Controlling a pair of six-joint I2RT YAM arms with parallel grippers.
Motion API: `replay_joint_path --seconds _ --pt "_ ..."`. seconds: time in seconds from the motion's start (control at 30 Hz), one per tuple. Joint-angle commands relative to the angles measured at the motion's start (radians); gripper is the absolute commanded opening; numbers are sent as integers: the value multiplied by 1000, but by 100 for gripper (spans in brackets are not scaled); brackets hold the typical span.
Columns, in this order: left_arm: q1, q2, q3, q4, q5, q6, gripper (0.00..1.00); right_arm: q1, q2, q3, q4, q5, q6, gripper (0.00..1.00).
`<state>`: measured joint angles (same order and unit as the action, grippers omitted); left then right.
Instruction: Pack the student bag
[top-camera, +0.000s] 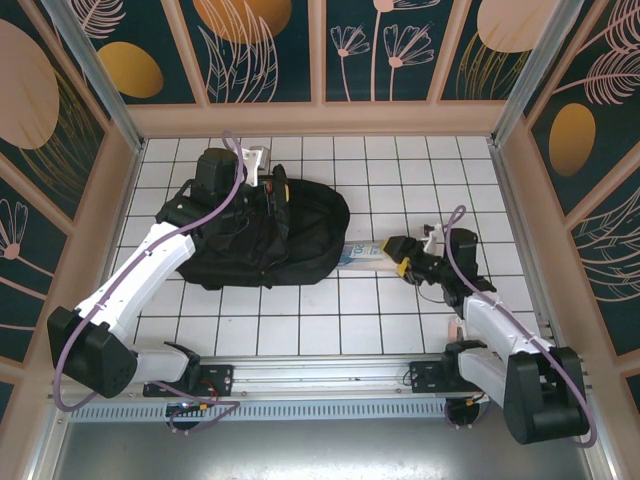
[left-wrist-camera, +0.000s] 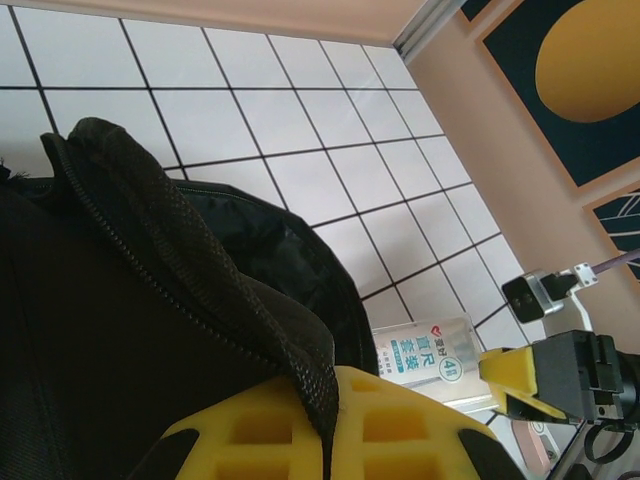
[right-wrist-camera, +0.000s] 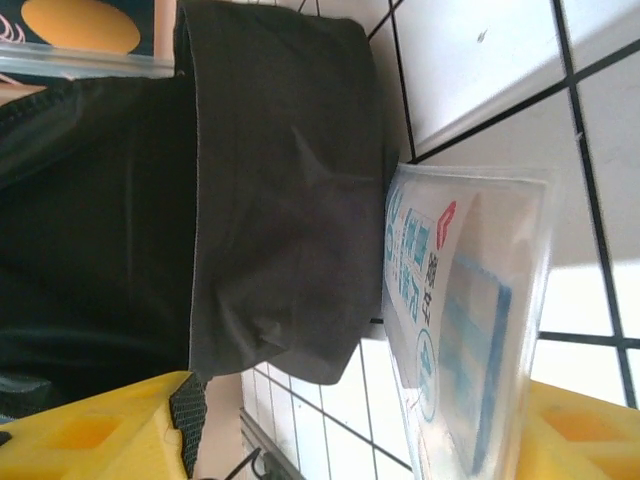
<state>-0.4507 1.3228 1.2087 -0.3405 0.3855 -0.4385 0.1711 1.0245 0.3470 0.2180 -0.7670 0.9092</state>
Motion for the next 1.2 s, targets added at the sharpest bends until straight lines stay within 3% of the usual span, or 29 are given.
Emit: replay_joint_path --seconds 0.0,0.4,0.63,0.93,1.03,1.17 --pt "3 -27 -12 24 23 -7 0 40 34 31 53 11 4 64" --pt "3 -56 15 -9 0 2 0 63 12 141 -211 196 -136 19" --pt "3 -72 51 -42 -26 8 0 63 -32 183 -372 301 -200 12" --pt "3 -95 162 -105 -28 29 0 63 -191 452 -731 642 -333 2" --pt "3 -102 183 -112 -27 27 0 65 -223 542 -758 651 -356 3" --pt "3 -93 217 -126 -25 26 0 77 -212 648 -746 542 -378 4"
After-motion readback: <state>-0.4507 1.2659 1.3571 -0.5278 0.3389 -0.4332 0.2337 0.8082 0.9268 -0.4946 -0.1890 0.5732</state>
